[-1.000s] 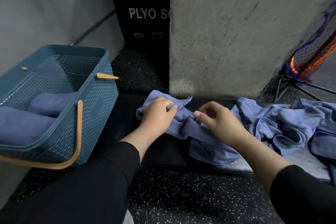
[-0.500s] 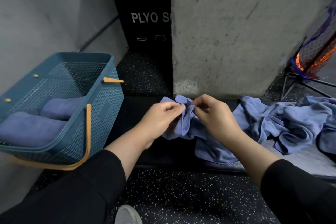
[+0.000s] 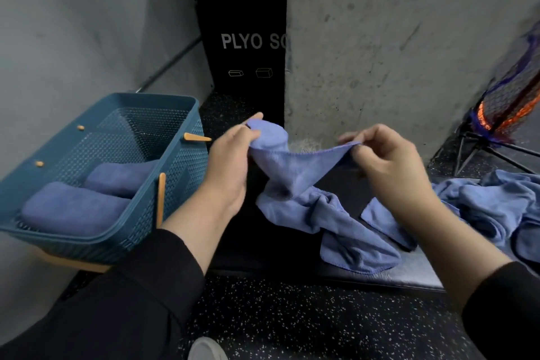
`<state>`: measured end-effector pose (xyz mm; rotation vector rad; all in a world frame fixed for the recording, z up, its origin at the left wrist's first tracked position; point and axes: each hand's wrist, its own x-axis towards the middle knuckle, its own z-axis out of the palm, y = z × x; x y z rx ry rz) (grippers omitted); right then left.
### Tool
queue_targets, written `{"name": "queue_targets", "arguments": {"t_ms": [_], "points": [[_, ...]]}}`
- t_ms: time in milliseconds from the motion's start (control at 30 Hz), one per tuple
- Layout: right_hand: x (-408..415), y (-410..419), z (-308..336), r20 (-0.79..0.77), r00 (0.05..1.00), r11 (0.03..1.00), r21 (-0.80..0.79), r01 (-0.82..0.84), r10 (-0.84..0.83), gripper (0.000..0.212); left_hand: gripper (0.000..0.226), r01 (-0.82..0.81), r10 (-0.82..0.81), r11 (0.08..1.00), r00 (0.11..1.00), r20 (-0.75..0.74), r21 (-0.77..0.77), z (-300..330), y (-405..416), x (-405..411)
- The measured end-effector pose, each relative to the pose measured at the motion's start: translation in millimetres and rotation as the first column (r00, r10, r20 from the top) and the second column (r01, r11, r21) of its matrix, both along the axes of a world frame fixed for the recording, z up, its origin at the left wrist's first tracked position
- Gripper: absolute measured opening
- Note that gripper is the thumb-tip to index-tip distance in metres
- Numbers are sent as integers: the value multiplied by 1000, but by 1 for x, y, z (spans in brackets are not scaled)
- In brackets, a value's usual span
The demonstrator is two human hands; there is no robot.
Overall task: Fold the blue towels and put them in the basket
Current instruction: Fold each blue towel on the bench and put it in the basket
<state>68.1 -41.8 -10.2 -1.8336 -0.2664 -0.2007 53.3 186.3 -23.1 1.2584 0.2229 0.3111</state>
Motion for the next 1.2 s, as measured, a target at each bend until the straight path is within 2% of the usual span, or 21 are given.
{"name": "queue_targets", "arguments": {"t_ms": [33,67,100,200,233,300,367,400,467,533,600,667,800,933,1033,1100,1200], "points": [[-1,-2,10,-53,998,998,67,-20,23,16,12,16,-15,999,999,40,-33,6,6,-1],[-1,-5,20,-75,997,996,82,-28,34,14,20,17,-16,1000,998,57,-24,12,11,-2],[0,-6,31,-99,994,996,81,-32,40,13,25,29,-28,999,998,62,-15,17,14,-2],[6,-9,64,-153,987,999,-3,-39,38,13,24,11,-12,998,1000,16,61,35,18,-3],[9,-9,77,-147,989,998,-60,-35,26,13,26,3,-1,989,1000,-14,146,42,20,-2],[19,-7,102,-161,987,988,-152,-37,12,13,35,-5,33,906,998,-59,422,60,26,3],[32,-6,125,-186,982,983,-177,-36,2,14,40,1,65,835,993,-100,550,84,31,14],[42,-5,136,-159,987,978,-209,-19,-15,15,39,8,65,853,990,-122,522,99,31,21],[56,-2,160,-8,998,950,-307,62,-68,11,36,-13,63,927,991,-120,375,132,30,36],[65,1,184,209,970,917,-347,195,-127,13,32,-62,69,956,997,-16,288,165,27,49],[65,1,204,393,900,902,-295,316,-187,21,33,-133,97,938,988,124,320,194,26,56],[58,-2,217,507,837,907,-222,358,-206,24,34,-219,131,907,958,254,359,214,26,56],[37,-14,212,572,797,939,-126,319,-194,23,31,-341,153,850,889,431,401,221,18,43],[18,-25,179,557,809,949,-109,297,-189,17,32,-378,123,759,883,454,530,191,9,17],[5,-32,136,481,864,960,-138,244,-150,5,29,-254,71,791,942,329,557,145,9,-1],[-3,-36,97,353,929,962,-194,193,-116,10,33,-127,50,779,989,142,614,109,5,-18],[-18,-42,37,118,990,928,-352,119,-83,13,32,110,-8,716,989,-150,689,45,1,-43]]}}
